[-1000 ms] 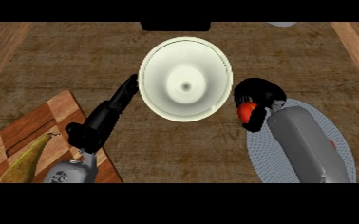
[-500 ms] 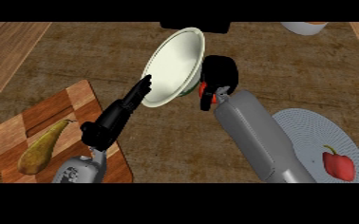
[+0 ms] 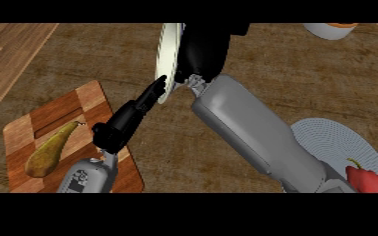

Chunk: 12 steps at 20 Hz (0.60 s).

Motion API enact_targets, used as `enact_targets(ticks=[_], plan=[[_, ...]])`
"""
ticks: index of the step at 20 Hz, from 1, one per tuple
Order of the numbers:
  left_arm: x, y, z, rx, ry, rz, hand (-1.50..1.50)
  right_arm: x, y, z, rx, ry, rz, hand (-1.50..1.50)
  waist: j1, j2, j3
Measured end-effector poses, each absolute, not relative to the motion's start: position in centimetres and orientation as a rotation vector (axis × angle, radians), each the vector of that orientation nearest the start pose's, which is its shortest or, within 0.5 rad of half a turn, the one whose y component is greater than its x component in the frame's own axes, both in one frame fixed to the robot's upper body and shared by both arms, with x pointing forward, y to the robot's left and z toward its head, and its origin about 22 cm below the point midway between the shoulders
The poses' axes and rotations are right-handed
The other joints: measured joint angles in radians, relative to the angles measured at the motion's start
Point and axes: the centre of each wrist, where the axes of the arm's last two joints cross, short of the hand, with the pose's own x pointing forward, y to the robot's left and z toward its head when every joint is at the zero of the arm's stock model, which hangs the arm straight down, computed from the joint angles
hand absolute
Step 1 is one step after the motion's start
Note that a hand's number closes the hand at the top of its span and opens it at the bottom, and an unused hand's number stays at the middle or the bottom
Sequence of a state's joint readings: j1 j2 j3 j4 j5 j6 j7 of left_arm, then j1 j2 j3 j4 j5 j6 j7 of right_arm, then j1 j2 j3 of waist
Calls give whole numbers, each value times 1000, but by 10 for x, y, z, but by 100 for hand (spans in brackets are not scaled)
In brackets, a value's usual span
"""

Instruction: Pick the tomato from the placemat and place it in the bowl

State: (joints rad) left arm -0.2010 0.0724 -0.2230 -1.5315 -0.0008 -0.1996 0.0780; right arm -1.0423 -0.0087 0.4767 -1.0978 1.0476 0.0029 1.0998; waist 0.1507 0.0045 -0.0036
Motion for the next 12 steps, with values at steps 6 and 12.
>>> enact_targets(ticks=[6, 12], plan=[[280, 173, 36, -275, -1592, -486, 0, 350, 19, 198, -1343, -1377, 682, 150, -16, 3, 0], [281, 182, 35, -247, -1592, -464, 0, 361, 24, 190, -1433, -1334, 673, 150, -50, 4, 0]])
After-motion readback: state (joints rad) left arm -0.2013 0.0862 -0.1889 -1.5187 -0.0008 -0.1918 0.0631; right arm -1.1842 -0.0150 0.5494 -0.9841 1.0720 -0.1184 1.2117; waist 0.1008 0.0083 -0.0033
